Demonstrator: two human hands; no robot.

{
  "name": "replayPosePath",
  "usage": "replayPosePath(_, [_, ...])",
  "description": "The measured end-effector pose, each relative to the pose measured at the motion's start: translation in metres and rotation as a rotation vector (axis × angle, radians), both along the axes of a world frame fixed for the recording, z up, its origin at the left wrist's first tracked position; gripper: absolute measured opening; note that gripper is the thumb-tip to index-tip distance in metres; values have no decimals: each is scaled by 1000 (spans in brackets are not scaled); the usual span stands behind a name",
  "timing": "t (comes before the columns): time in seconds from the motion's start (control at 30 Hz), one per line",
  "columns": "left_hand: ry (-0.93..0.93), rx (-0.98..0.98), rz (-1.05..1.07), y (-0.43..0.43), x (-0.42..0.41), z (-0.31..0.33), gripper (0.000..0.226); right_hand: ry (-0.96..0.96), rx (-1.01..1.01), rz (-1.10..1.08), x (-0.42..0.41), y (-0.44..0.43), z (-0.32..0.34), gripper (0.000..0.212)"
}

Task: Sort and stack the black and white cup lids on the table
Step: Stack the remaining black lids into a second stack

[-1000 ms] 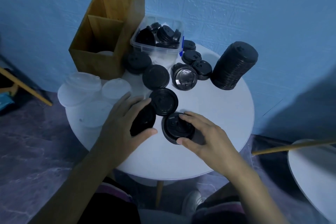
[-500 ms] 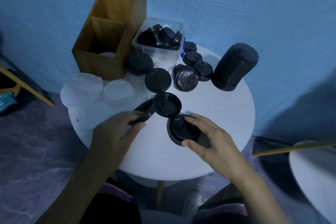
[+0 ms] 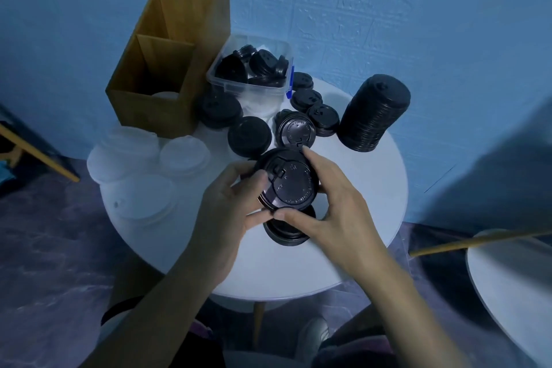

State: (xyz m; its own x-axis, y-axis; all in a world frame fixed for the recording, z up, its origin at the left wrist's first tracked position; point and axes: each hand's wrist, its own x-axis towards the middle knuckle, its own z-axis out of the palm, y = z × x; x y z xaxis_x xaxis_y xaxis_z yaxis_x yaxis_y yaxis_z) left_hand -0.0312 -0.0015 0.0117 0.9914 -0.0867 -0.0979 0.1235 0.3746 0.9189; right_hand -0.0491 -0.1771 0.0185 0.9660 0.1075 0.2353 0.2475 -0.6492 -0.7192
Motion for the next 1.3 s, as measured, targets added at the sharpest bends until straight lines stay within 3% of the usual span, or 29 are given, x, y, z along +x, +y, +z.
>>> replayPosePath(0.1, [-147,164,101,1,2,1,14,-20,0,-100,8,-14,-4,85])
replayPosePath(0.2, [-454,743,259,20,12,-19,16,63,-67,-260,21,-43,-13,78])
replayPosePath(0.27, [-551,1084,229,31,21,-34,26,109,-217,-324,31,-62,-24,73])
replayPosePath(0.37, [-621,1357,68,34,28,-48,42,161,-317,-355,39,-76,-36,81])
replayPosePath(0.53, [-631,1379,71,30,31,-49,18,113,-227,-294,35,-77,-38,71])
replayPosePath(0.63, [-625,1255,133,28,30,-41,7,87,-192,-301,30,-75,-36,63])
replayPosePath(0.73, [-495,1080,216,26,26,-28,12,43,-164,-293,26,-72,-30,56])
replayPosePath(0.93, [-689,1352,171,33,33,-47,15,118,-252,-308,40,-74,-35,72])
replayPosePath(1.1, [-740,1292,149,23,27,-55,33,69,-287,-289,45,-74,-39,61])
replayPosePath(1.3, [-781,1176,84,2,0,-39,34,-31,-55,-283,37,-84,-11,51])
